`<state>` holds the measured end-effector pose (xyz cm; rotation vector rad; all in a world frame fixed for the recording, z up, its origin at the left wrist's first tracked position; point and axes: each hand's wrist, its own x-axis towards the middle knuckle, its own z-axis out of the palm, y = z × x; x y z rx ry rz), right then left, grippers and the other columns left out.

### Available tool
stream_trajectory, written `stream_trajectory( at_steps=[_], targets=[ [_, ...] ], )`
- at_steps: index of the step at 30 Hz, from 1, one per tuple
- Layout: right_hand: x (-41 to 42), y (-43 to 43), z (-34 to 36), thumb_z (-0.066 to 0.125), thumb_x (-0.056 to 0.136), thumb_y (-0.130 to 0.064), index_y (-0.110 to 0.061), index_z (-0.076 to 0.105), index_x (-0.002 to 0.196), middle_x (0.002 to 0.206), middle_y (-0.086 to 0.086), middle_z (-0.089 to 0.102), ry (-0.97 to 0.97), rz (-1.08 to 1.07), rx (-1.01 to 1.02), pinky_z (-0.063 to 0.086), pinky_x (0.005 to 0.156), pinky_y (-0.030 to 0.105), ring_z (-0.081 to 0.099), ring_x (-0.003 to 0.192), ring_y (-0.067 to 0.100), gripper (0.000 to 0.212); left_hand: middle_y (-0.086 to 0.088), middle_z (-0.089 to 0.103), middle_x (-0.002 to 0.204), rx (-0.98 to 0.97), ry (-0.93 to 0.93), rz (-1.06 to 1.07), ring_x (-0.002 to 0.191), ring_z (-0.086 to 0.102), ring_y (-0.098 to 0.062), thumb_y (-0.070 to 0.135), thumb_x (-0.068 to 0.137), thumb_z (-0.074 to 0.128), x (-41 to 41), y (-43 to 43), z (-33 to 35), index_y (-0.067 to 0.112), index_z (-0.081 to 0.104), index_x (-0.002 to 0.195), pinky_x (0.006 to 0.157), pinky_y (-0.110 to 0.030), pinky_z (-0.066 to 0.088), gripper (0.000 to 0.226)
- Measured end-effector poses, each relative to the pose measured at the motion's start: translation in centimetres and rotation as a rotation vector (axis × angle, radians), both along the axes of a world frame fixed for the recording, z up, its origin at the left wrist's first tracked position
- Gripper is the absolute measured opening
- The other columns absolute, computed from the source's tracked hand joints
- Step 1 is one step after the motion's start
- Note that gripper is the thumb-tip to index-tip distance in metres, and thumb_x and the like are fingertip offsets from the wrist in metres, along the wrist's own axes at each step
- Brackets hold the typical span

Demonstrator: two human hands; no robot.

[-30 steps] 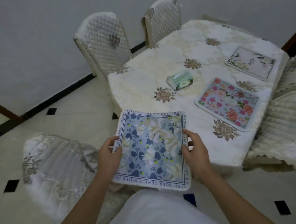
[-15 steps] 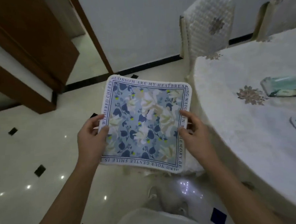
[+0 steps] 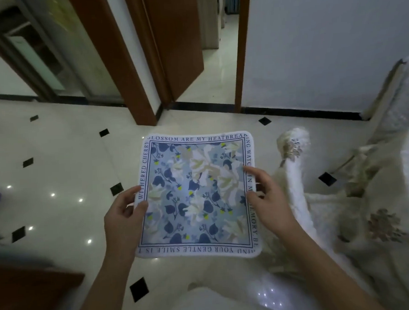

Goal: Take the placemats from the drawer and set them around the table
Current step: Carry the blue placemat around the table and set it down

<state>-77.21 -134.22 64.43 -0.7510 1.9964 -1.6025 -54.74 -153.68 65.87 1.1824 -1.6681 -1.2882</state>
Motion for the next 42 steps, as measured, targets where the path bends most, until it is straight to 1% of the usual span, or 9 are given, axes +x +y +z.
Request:
stream_trajectory(
  at_steps=[6, 9, 15, 19, 22, 25, 33, 37, 42],
  targets=[
    [3.2, -5.0, -3.4, 0.054, 0.089, 0.003, -0.037, 0.055, 0.13, 0.122, -0.008, 0.063, -0.027, -0.086, 0.087, 0.057, 0.074, 0.025, 0.066, 0.094, 0.006, 0.057, 0.022, 0.065, 0.097, 0.022, -0.071, -0.085, 0.069, 0.063, 0.011, -0.003, 0.089, 0.065, 1.3, -6.9, -1.7, 0.025, 0.068, 0.111, 0.058, -0.004, 0.046, 0.036],
    [2.5, -4.5, -3.5, 0.056, 0.088, 0.005, -0.037, 0.057, 0.127, 0.118, -0.006, 0.066, -0.09, -0.216, 0.083, 0.06, 0.078, 0.036, 0.067, 0.095, 0.011, 0.057, 0.021, 0.064, 0.097, 0.015, -0.079, -0.199, 0.069, 0.062, 0.01, -0.005, 0.09, 0.064, -1.8, -8.4, -1.7, 0.022, 0.068, 0.112, 0.057, -0.004, 0.044, 0.035],
    [-1.8, -2.8, -3.9, 0.056, 0.086, 0.009, -0.033, 0.059, 0.126, 0.111, -0.007, 0.069, -0.176, -0.433, 0.058, 0.059, 0.074, 0.031, 0.069, 0.095, 0.013, 0.058, 0.022, 0.064, 0.097, -0.004, -0.093, -0.417, 0.073, 0.064, 0.012, -0.005, 0.089, 0.064, -10.7, -10.1, -2.3, 0.019, 0.068, 0.115, 0.059, -0.005, 0.046, 0.036],
    [-6.5, -4.2, -4.8, 0.055, 0.086, 0.009, -0.033, 0.059, 0.126, 0.115, -0.007, 0.068, -0.186, -0.493, 0.062, 0.059, 0.073, 0.029, 0.068, 0.096, 0.01, 0.058, 0.013, 0.069, 0.106, 0.002, -0.1, -0.473, 0.082, 0.07, -0.001, -0.003, 0.091, 0.063, -16.4, -12.0, -3.3, 0.022, 0.067, 0.116, 0.062, -0.012, 0.053, 0.035],
    [-11.2, -6.9, -5.2, 0.055, 0.087, 0.005, -0.04, 0.058, 0.125, 0.116, -0.007, 0.068, -0.175, -0.457, 0.086, 0.06, 0.077, 0.035, 0.068, 0.096, 0.01, 0.059, 0.012, 0.07, 0.107, 0.016, -0.111, -0.441, 0.085, 0.072, -0.006, -0.002, 0.092, 0.063, -20.3, -14.2, -3.4, 0.023, 0.067, 0.116, 0.063, -0.016, 0.055, 0.035],
    [-16.1, -10.5, -4.7, 0.054, 0.088, 0.003, -0.043, 0.058, 0.124, 0.12, -0.011, 0.065, -0.121, -0.382, 0.101, 0.06, 0.081, 0.04, 0.066, 0.099, 0.01, 0.058, 0.013, 0.07, 0.105, -0.002, -0.105, -0.371, 0.08, 0.07, -0.001, -0.002, 0.092, 0.063, -23.5, -16.6, -2.4, 0.022, 0.067, 0.115, 0.059, -0.012, 0.052, 0.034],
    [-26.8, -20.9, -1.6, 0.053, 0.088, 0.004, -0.033, 0.058, 0.126, 0.124, -0.008, 0.062, 0.018, -0.19, 0.088, 0.057, 0.076, 0.024, 0.064, 0.094, 0.007, 0.053, 0.01, 0.07, 0.102, -0.031, -0.051, -0.152, 0.076, 0.067, 0.002, -0.002, 0.091, 0.062, -29.5, -22.9, -0.5, 0.019, 0.067, 0.116, 0.058, -0.008, 0.049, 0.033],
    [-31.1, -25.4, -1.6, 0.053, 0.088, 0.002, -0.033, 0.057, 0.126, 0.123, -0.009, 0.062, 0.025, -0.155, 0.096, 0.058, 0.076, 0.028, 0.064, 0.094, 0.007, 0.052, 0.007, 0.072, 0.104, -0.012, -0.058, -0.109, 0.081, 0.069, -0.002, 0.003, 0.092, 0.063, -32.6, -26.6, -1.2, 0.022, 0.067, 0.116, 0.062, -0.011, 0.052, 0.031],
    [-36.4, -29.4, -2.3, 0.053, 0.087, 0.005, -0.033, 0.058, 0.124, 0.121, -0.009, 0.063, 0.016, -0.201, 0.112, 0.058, 0.073, 0.025, 0.064, 0.091, 0.004, 0.054, 0.01, 0.07, 0.103, 0.028, -0.054, -0.142, 0.077, 0.067, 0.004, 0.002, 0.092, 0.063, -39.1, -31.5, -2.0, 0.021, 0.067, 0.116, 0.058, -0.008, 0.049, 0.03]
  ],
)
